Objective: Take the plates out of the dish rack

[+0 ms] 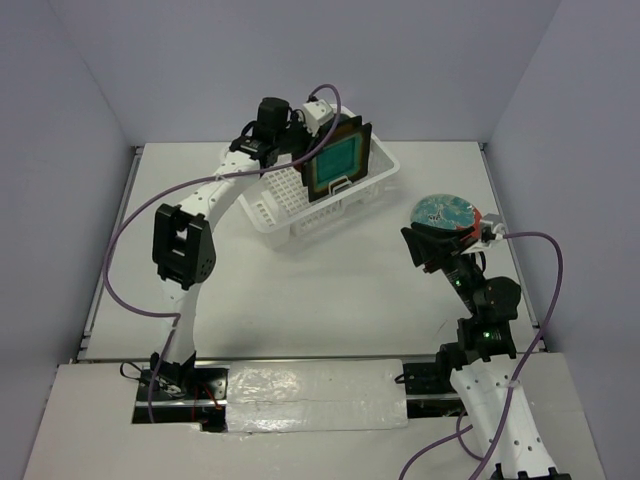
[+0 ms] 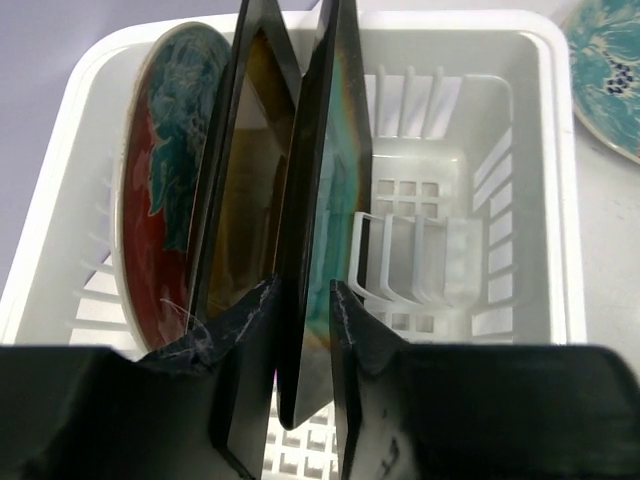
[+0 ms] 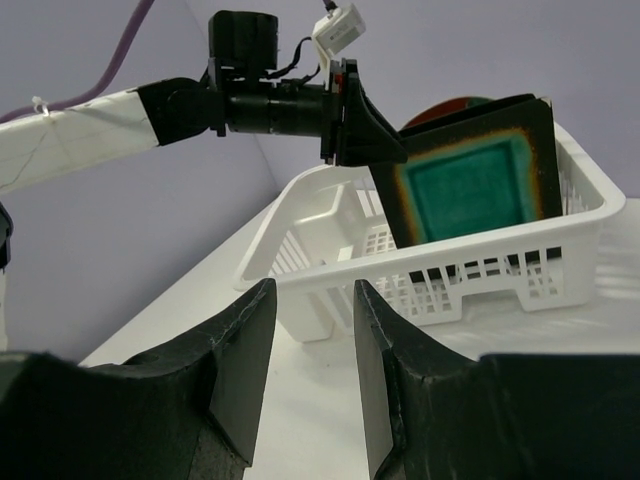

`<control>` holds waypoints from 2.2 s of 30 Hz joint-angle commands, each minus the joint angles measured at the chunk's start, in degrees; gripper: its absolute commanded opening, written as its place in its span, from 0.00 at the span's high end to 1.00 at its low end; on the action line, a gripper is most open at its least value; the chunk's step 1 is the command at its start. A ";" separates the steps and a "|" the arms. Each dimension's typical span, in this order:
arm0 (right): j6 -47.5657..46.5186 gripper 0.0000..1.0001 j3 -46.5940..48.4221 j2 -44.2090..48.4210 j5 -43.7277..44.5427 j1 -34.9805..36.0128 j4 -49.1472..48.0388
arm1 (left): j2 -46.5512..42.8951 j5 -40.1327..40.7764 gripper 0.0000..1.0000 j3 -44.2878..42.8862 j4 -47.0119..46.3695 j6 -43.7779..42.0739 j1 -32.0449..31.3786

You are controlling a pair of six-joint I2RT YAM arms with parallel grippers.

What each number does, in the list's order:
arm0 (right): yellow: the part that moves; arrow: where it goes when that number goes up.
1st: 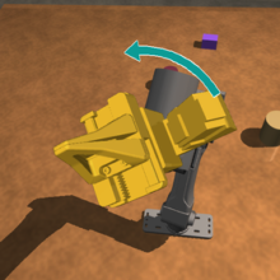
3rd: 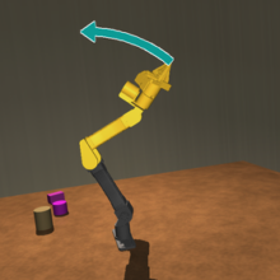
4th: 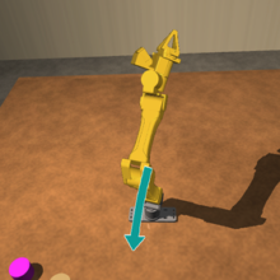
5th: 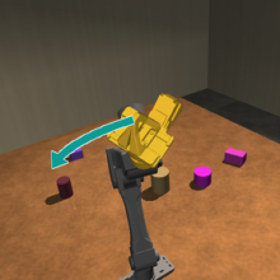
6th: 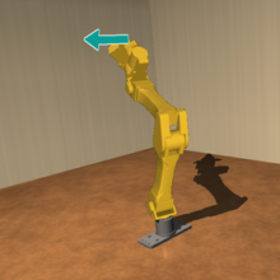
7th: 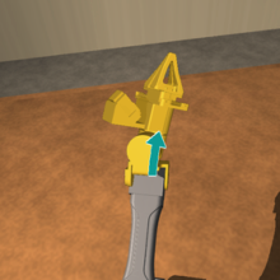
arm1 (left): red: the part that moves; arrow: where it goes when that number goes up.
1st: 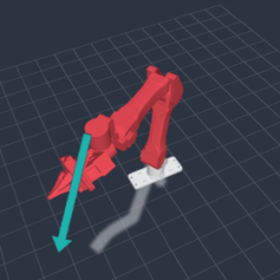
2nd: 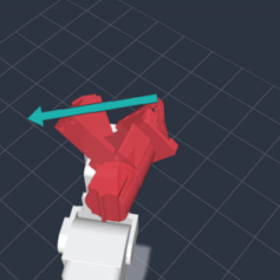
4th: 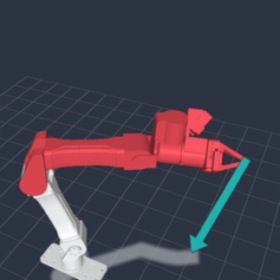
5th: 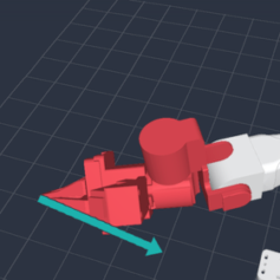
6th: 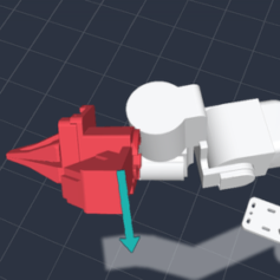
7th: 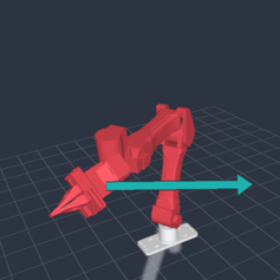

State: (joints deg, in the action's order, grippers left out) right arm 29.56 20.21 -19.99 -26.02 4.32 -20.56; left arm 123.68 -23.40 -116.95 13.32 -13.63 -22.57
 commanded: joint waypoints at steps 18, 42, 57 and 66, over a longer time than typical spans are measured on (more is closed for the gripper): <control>-0.03 0.53 0.01 0.04 0.18 0.17 -2.21 | 3.49 11.97 0.59 -2.93 3.37 -4.65 -5.73; -0.03 0.53 0.71 0.04 0.62 0.16 -1.07 | -6.43 20.06 1.00 -0.74 -0.84 -1.40 -8.02; -0.12 0.53 1.24 -1.02 0.71 0.17 -0.45 | -17.32 22.52 1.00 -0.48 -3.56 1.06 -8.55; -0.21 0.54 1.24 -2.77 0.53 0.17 -1.06 | -20.40 25.94 1.00 0.05 -5.76 0.36 -8.55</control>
State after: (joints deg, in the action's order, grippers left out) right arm 29.74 20.21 -22.41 -25.71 4.32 -20.08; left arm 109.25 1.34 -113.71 21.15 -14.61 -30.74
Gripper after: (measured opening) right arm 0.466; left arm 0.216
